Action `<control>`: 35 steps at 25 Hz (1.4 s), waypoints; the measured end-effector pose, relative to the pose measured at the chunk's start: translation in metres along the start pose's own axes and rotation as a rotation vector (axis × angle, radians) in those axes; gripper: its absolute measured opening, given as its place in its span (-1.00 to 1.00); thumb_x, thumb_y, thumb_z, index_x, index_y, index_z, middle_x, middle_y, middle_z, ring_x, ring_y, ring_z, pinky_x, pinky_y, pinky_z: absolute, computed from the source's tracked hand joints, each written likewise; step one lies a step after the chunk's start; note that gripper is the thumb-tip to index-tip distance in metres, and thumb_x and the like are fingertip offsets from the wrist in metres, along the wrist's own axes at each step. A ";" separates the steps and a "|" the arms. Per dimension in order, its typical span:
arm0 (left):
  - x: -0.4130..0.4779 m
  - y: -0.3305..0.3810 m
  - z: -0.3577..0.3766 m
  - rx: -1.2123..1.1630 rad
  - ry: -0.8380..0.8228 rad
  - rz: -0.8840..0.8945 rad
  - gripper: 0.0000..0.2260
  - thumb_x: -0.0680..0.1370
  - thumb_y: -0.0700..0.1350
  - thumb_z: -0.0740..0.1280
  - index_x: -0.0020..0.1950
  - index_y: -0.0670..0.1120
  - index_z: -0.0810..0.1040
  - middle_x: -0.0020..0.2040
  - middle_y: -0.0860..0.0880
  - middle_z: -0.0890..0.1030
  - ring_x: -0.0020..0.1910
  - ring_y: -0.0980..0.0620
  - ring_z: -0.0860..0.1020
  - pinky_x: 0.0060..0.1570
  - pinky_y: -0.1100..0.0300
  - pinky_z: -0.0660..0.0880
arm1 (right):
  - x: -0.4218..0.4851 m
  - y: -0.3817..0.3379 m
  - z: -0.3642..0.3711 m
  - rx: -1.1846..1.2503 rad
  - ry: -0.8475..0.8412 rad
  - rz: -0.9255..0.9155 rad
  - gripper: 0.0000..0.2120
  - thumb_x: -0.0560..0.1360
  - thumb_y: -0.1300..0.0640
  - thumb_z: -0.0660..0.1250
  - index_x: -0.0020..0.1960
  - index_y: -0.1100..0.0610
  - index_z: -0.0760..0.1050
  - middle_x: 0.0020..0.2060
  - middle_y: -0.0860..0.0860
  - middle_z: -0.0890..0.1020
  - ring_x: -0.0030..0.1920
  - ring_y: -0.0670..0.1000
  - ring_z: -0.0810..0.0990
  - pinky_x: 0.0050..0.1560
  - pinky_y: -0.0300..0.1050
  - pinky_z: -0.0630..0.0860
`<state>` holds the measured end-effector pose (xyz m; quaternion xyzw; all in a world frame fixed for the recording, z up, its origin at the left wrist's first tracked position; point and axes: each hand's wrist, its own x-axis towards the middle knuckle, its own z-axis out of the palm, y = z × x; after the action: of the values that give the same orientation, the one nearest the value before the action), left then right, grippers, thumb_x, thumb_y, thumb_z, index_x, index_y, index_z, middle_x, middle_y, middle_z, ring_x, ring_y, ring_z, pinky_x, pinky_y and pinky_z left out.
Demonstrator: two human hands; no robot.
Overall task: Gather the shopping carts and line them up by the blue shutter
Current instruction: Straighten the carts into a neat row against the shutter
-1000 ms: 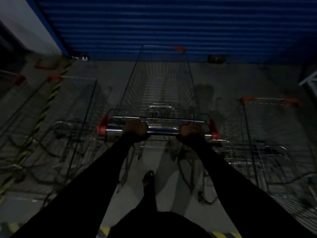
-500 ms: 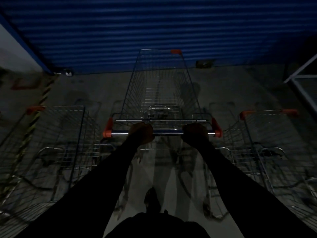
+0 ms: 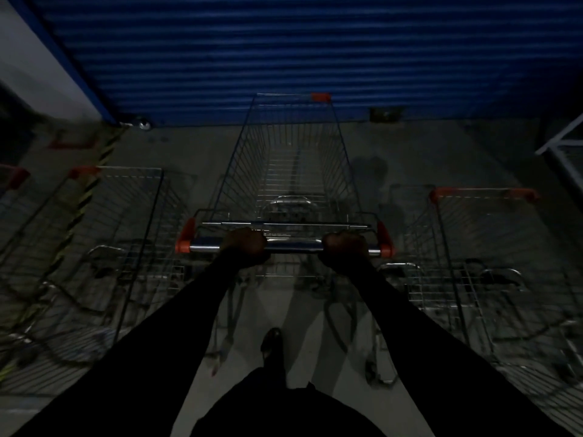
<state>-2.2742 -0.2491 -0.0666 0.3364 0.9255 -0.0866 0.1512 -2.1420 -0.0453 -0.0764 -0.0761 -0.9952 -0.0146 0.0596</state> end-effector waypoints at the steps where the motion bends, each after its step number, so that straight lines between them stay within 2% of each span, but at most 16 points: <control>1: -0.013 0.002 0.003 0.000 -0.003 -0.027 -0.63 0.43 0.20 0.29 0.07 -0.02 0.59 0.09 -0.11 0.63 0.10 -0.13 0.58 0.07 0.05 0.48 | -0.013 -0.003 -0.005 -0.006 0.075 -0.025 -0.86 0.09 0.07 0.38 -0.50 0.09 0.44 -0.59 0.02 0.48 -0.56 0.08 0.49 -0.41 -0.21 0.41; 4: -0.048 0.015 0.011 0.062 0.047 0.000 -0.63 0.46 0.22 0.29 0.09 0.00 0.58 0.10 -0.09 0.62 0.11 -0.13 0.57 0.05 0.03 0.48 | -0.043 -0.003 -0.015 -0.026 0.206 -0.066 -0.88 0.21 0.10 0.19 -0.49 0.06 0.41 -0.58 0.02 0.45 -0.53 0.07 0.49 -0.35 -0.18 0.43; 6: -0.070 0.032 0.018 0.049 0.047 0.026 -0.66 0.48 0.17 0.29 0.08 -0.03 0.58 0.08 -0.10 0.62 0.09 -0.15 0.57 -0.01 0.07 0.47 | -0.066 0.004 -0.007 -0.021 0.246 -0.093 -0.88 0.23 0.08 0.23 -0.45 0.08 0.43 -0.55 0.03 0.47 -0.51 0.09 0.50 -0.38 -0.16 0.44; 9: -0.098 0.053 0.028 -0.132 -0.015 -0.051 -0.68 0.46 0.12 0.32 0.07 -0.06 0.60 0.04 -0.12 0.62 0.03 -0.16 0.58 -0.14 0.17 0.39 | -0.103 0.007 0.000 -0.055 0.312 -0.054 -0.82 0.22 0.13 0.37 -0.42 0.09 0.35 -0.54 0.06 0.42 -0.49 0.11 0.45 -0.40 -0.12 0.36; 10: -0.106 0.057 0.031 -0.147 0.023 -0.026 -0.68 0.42 0.13 0.35 0.01 -0.06 0.62 -0.02 -0.11 0.64 -0.03 -0.15 0.60 -0.21 0.22 0.39 | -0.114 0.006 0.001 -0.072 0.334 -0.037 -0.80 0.22 0.15 0.37 -0.42 0.09 0.33 -0.54 0.06 0.41 -0.49 0.10 0.43 -0.41 -0.12 0.33; 12: -0.131 0.066 0.031 0.014 0.152 0.070 -0.68 0.32 0.17 0.44 -0.14 -0.06 0.65 -0.17 -0.08 0.67 -0.16 -0.12 0.64 -0.28 0.21 0.46 | -0.136 -0.001 -0.006 -0.129 0.349 -0.033 -0.80 0.22 0.17 0.35 -0.43 0.08 0.32 -0.55 0.06 0.40 -0.51 0.09 0.41 -0.42 -0.13 0.28; 14: -0.155 0.074 0.026 0.117 0.154 0.141 -0.67 0.37 0.16 0.40 -0.07 -0.07 0.65 -0.09 -0.11 0.67 -0.05 -0.16 0.63 -0.10 0.06 0.52 | -0.156 -0.008 -0.015 -0.153 0.346 -0.054 -0.82 0.20 0.14 0.34 -0.44 0.08 0.33 -0.56 0.05 0.40 -0.51 0.08 0.41 -0.43 -0.14 0.27; 16: -0.172 0.079 0.030 0.096 0.140 0.103 -0.65 0.44 0.15 0.32 0.06 -0.05 0.61 0.06 -0.11 0.64 0.09 -0.15 0.58 0.03 0.05 0.48 | -0.177 -0.016 -0.022 -0.164 0.330 -0.050 -0.83 0.19 0.08 0.34 -0.45 0.07 0.35 -0.56 0.03 0.41 -0.52 0.07 0.43 -0.44 -0.15 0.29; 18: -0.186 0.082 0.034 0.128 0.137 0.075 -0.64 0.43 0.16 0.31 0.07 -0.04 0.61 0.06 -0.09 0.64 0.09 -0.12 0.59 0.03 0.07 0.48 | -0.193 -0.024 -0.024 -0.120 0.263 -0.062 -0.87 0.19 0.04 0.29 -0.46 0.07 0.41 -0.56 0.03 0.45 -0.53 0.09 0.47 -0.47 -0.20 0.34; 21: -0.216 0.084 0.036 0.176 0.150 0.090 -0.65 0.27 0.21 0.45 -0.19 -0.06 0.65 -0.24 -0.06 0.66 -0.21 -0.10 0.65 -0.20 0.09 0.54 | -0.220 -0.041 -0.040 -0.059 0.068 0.016 -0.81 0.18 0.01 0.42 -0.41 0.12 0.50 -0.50 0.07 0.56 -0.49 0.14 0.56 -0.46 -0.14 0.46; 23: -0.232 0.080 0.049 0.175 0.147 0.081 -0.66 0.19 0.20 0.47 -0.30 -0.06 0.63 -0.35 -0.04 0.63 -0.33 -0.10 0.63 -0.28 0.10 0.53 | -0.235 -0.055 -0.053 0.013 -0.172 0.101 -0.73 0.28 -0.04 0.46 -0.19 0.15 0.58 -0.26 0.14 0.64 -0.24 0.20 0.64 -0.22 -0.03 0.54; 25: -0.250 0.078 0.059 0.114 0.075 0.108 -0.66 0.28 0.20 0.39 -0.20 -0.05 0.64 -0.24 -0.06 0.66 -0.21 -0.12 0.64 -0.18 0.07 0.53 | -0.252 -0.070 -0.058 0.037 -0.261 0.163 -0.65 0.38 -0.11 0.34 -0.04 0.16 0.57 -0.11 0.17 0.65 -0.06 0.24 0.63 -0.03 0.03 0.51; 26: -0.257 0.077 0.063 0.083 0.037 0.129 -0.66 0.34 0.18 0.33 -0.11 -0.05 0.63 -0.15 -0.08 0.66 -0.12 -0.14 0.63 -0.11 0.07 0.51 | -0.261 -0.078 -0.060 0.038 -0.262 0.176 -0.61 0.36 -0.14 0.30 -0.04 0.16 0.57 -0.11 0.18 0.65 -0.06 0.25 0.63 0.00 0.07 0.51; 28: -0.269 0.073 0.076 0.080 0.142 0.195 -0.67 0.38 0.15 0.27 -0.08 -0.06 0.62 -0.11 -0.10 0.66 -0.07 -0.17 0.62 -0.11 0.07 0.48 | -0.275 -0.095 -0.064 0.022 -0.253 0.197 -0.58 0.31 -0.16 0.28 -0.08 0.17 0.58 -0.16 0.19 0.66 -0.11 0.26 0.64 -0.01 0.10 0.52; 32: -0.298 0.063 0.101 0.048 0.239 0.279 -0.65 0.29 0.10 0.12 -0.37 -0.12 0.56 -0.42 -0.14 0.58 -0.38 -0.19 0.59 -0.37 0.04 0.51 | -0.307 -0.119 -0.066 -0.098 -0.281 0.209 -0.68 0.23 -0.12 0.48 -0.23 0.12 0.59 -0.34 0.12 0.65 -0.29 0.20 0.65 -0.25 -0.02 0.54; 35: -0.319 0.055 0.119 0.044 0.240 0.279 -0.75 0.28 0.07 0.23 -0.42 -0.09 0.52 -0.47 -0.09 0.54 -0.42 -0.14 0.55 -0.41 0.12 0.48 | -0.330 -0.132 -0.064 -0.138 -0.245 0.194 -0.68 0.17 -0.15 0.49 -0.30 0.09 0.57 -0.42 0.08 0.61 -0.40 0.17 0.61 -0.34 -0.05 0.52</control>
<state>-1.9797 -0.4283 -0.0736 0.4724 0.8792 -0.0441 0.0429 -1.8307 -0.2277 -0.0554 -0.1771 -0.9796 -0.0675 -0.0664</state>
